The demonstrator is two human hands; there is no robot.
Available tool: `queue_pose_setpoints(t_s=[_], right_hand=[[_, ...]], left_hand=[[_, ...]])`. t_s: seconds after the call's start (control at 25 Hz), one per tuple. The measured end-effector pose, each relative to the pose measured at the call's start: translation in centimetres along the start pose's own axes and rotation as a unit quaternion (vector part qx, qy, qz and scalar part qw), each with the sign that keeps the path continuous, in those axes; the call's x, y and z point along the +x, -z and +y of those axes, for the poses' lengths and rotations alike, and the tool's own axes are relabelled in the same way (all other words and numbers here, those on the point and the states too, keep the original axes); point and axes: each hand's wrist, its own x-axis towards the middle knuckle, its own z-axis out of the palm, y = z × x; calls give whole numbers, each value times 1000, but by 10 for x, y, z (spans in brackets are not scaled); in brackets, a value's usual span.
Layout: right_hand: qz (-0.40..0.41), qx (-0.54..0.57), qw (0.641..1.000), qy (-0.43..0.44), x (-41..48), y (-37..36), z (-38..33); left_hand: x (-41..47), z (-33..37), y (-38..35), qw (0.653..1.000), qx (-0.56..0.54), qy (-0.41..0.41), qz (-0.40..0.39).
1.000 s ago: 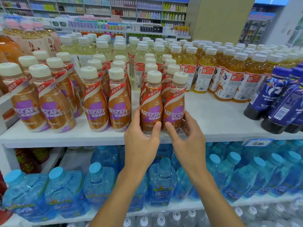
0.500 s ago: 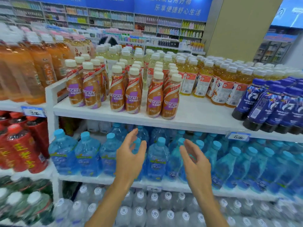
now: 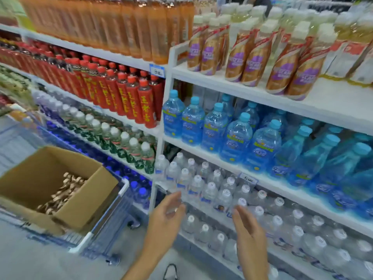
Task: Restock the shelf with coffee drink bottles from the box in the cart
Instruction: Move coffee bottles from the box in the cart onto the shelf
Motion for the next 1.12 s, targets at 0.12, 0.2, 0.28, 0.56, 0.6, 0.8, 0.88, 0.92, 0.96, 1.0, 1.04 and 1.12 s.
queue_pose_setpoints(t_s=[0.12, 0.2, 0.28, 0.56, 0.6, 0.8, 0.88, 0.92, 0.96, 1.0, 1.04, 1.12], right_hand=[[-47, -3, 998, -35, -21, -42, 21], [-87, -9, 995, -49, -35, -77, 29], [-118, -1, 991, -68, -46, -111, 36], [-203, -50, 974, -85, -57, -241, 49], [-210, -64, 972, -82, -55, -263, 52], [-251, -148, 953, -79, -58, -369, 56], [-277, -171, 942, -86, -60, -403, 53], [-284, -180, 938, -87, -61, -418, 49], [-287, -186, 936, -90, -60, -434, 45], [-289, -195, 933, -91, -61, -447, 39], [-302, -210, 926, -84, -60, -460, 30], [-330, -244, 909, -73, -54, -485, 18]], left_hand=[[-33, -33, 47, 996, -22, 60, 59], [-50, -45, 81, 989, -43, 82, 111], [-62, -55, 112, 982, -44, 91, 161], [-64, -103, 227, 942, -53, 132, 305], [-58, -109, 245, 937, -55, 136, 316], [-19, -119, 342, 931, -94, 159, 315], [-3, -121, 375, 933, -94, 170, 303], [4, -122, 389, 934, -93, 173, 300], [12, -126, 404, 933, -93, 180, 299], [20, -127, 415, 931, -92, 188, 299], [28, -130, 424, 931, -90, 191, 298], [44, -135, 438, 932, -80, 196, 294]])
